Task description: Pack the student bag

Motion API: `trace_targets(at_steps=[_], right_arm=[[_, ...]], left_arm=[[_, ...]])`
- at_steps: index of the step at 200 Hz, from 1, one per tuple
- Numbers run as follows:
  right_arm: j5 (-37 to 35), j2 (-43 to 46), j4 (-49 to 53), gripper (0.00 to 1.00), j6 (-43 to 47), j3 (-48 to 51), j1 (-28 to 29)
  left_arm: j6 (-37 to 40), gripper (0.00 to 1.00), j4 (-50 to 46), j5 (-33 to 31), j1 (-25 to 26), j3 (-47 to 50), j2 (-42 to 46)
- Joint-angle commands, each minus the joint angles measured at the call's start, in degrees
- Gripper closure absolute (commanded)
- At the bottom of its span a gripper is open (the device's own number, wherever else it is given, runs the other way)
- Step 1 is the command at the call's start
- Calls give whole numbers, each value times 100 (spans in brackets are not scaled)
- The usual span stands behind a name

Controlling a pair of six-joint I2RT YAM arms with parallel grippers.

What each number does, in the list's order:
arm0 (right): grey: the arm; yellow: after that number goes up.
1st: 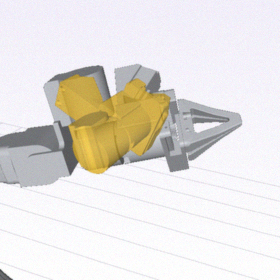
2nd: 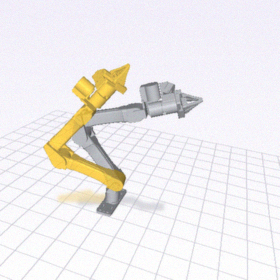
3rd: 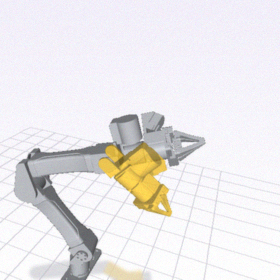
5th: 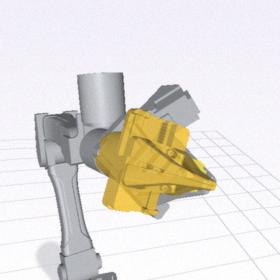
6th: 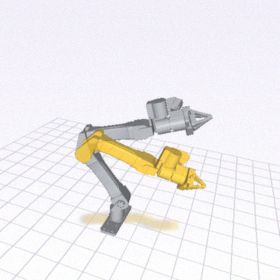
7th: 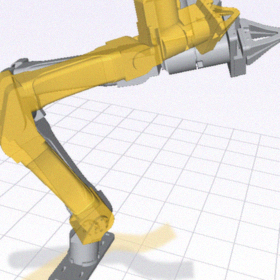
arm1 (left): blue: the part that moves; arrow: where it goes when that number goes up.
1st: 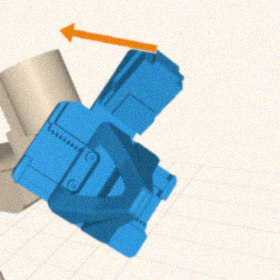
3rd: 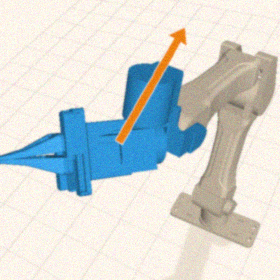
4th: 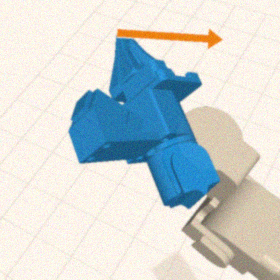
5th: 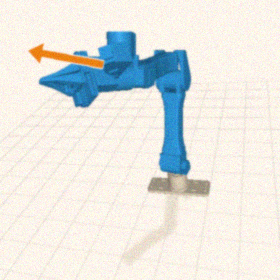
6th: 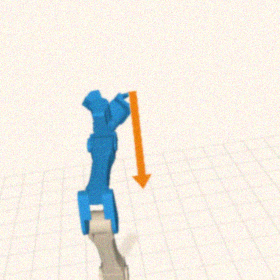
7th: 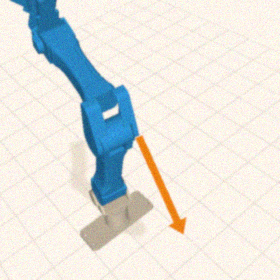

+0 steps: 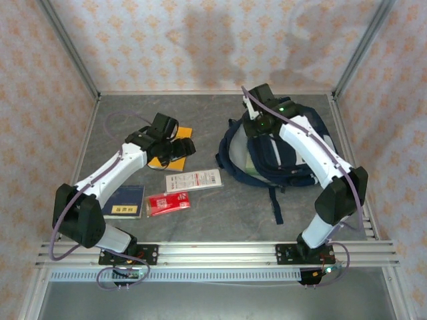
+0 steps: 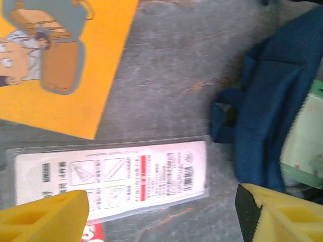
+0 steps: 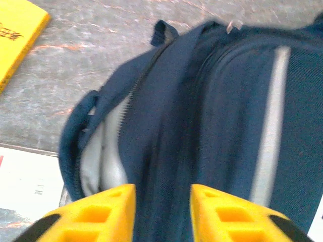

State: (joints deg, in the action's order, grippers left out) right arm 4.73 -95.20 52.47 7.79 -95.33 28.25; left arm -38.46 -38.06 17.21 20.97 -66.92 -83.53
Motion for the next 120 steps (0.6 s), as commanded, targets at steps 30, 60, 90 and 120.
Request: trace_targets(at_steps=[30, 60, 90, 120], right_arm=[[38, 515, -224, 62, -401, -38, 718], [751, 426, -36, 73, -1281, 152, 1073], [1061, -105, -253, 95, -1910, 507, 1345], [1043, -942, -128, 100, -2644, 412, 1461]], left_arm=[[295, 24, -205, -376, -92, 330, -234], [286, 24, -130, -364, -274, 709, -245], [286, 24, -30, -429, -545, 974, -129], [286, 24, 60, -365, -816, 1134, -205]])
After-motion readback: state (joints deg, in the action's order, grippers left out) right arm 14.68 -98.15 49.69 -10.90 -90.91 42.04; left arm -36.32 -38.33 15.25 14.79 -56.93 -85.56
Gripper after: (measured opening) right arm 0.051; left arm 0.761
